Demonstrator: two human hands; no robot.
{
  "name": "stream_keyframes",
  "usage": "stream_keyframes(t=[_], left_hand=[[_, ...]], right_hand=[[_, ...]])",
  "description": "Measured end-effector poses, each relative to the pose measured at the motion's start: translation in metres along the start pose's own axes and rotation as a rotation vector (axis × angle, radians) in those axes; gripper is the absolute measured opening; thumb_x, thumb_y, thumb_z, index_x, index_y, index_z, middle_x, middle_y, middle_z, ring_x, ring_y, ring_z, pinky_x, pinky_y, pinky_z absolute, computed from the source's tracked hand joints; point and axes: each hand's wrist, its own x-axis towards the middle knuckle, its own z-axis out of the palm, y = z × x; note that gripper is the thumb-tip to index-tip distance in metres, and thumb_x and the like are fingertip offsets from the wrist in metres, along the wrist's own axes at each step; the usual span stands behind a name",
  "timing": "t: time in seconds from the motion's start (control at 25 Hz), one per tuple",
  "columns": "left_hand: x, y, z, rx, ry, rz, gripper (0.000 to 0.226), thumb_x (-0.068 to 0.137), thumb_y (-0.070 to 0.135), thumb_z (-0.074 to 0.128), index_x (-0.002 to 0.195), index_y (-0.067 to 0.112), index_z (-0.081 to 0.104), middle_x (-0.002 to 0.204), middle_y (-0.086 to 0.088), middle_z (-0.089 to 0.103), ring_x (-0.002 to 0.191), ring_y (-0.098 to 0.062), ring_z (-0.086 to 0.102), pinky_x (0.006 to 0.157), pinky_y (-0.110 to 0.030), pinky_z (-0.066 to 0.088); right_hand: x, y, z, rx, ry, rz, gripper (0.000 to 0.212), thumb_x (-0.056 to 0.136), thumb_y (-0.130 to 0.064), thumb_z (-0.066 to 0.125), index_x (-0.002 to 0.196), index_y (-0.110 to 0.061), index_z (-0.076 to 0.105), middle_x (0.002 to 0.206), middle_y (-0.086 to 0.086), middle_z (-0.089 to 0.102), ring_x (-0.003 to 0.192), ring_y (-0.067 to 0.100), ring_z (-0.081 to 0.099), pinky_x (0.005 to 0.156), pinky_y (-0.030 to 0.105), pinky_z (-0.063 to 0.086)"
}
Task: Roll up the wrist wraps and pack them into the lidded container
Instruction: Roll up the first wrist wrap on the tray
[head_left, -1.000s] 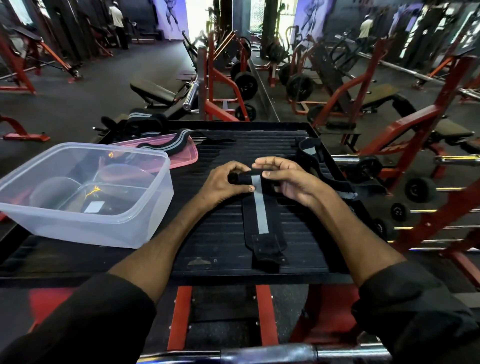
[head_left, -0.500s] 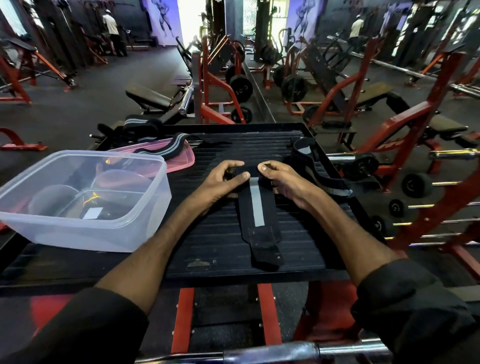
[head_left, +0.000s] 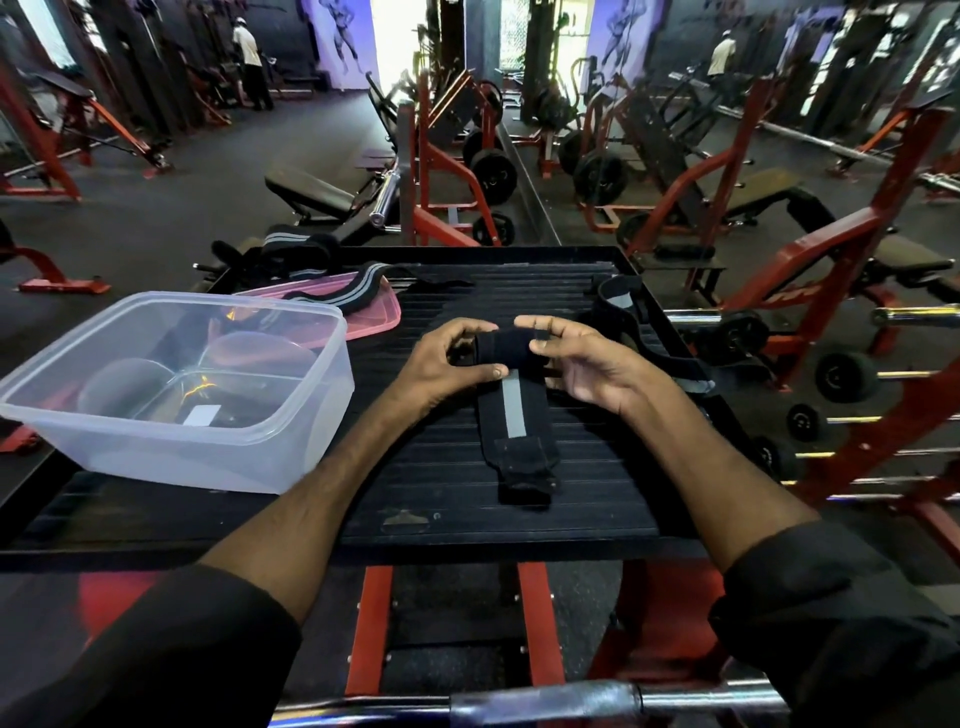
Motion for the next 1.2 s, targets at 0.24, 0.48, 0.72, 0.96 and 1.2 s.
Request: stream_keyframes(t=[0.24,0.48,0.72,0.96,1.2], left_hand=[[-0.004,0.004,0.002,0.103,0.053,0.129,0.053,0.067,0.016,0.092,0.111,0.027,0.066,0.109,0.014,0.066,0.104,0.006,0.061,0.095,-0.014,0.045],[-0.01,0.011,0.001,-0.087,-0.062,-0.056,0.046,0.082,0.009,0.08,0.122,0.023,0.062,0.117,0.011,0.062,0.105,0.001,0.059,0.09,-0.026,0.052],[-0.013,0.01,-0.001,-0.184,-0.16,-0.279,0.039,0.095,0.031,0.066,0.132,0.025,0.056,0.128,0.003,0.063,0.118,-0.011,0.062,0.094,-0.032,0.056],[-0.013,0.001,-0.002,0.033,-0.103,-0.092,0.054,0.071,0.028,0.089,0.119,0.02,0.066,0.117,0.002,0.07,0.111,-0.014,0.066,0.098,-0.035,0.053],[-0.015,0.009,0.003,0.161,-0.008,0.088,0.054,0.069,0.02,0.091,0.115,0.029,0.063,0.109,0.019,0.065,0.102,0.012,0.059,0.096,-0.015,0.046]], right_hand=[[0.004,0.005,0.007,-0.151,0.01,0.11,0.037,0.098,-0.046,0.055,0.12,-0.018,0.065,0.103,0.006,0.072,0.092,0.025,0.064,0.085,0.035,0.048],[-0.001,0.004,0.008,-0.218,0.037,0.029,0.031,0.099,-0.042,0.059,0.12,-0.019,0.062,0.109,0.005,0.07,0.096,0.021,0.065,0.079,0.034,0.054],[-0.002,0.01,0.005,-0.257,0.018,-0.073,0.043,0.088,-0.029,0.075,0.129,-0.023,0.063,0.112,-0.002,0.07,0.112,0.023,0.063,0.103,0.053,0.046],[-0.004,0.009,0.007,-0.235,-0.049,-0.053,0.045,0.084,0.006,0.07,0.119,-0.021,0.065,0.1,-0.004,0.069,0.092,0.01,0.064,0.082,0.027,0.052],[-0.013,-0.005,0.011,0.121,-0.036,0.041,0.038,0.092,-0.013,0.062,0.129,-0.019,0.059,0.106,0.003,0.071,0.092,0.016,0.07,0.083,0.038,0.056]])
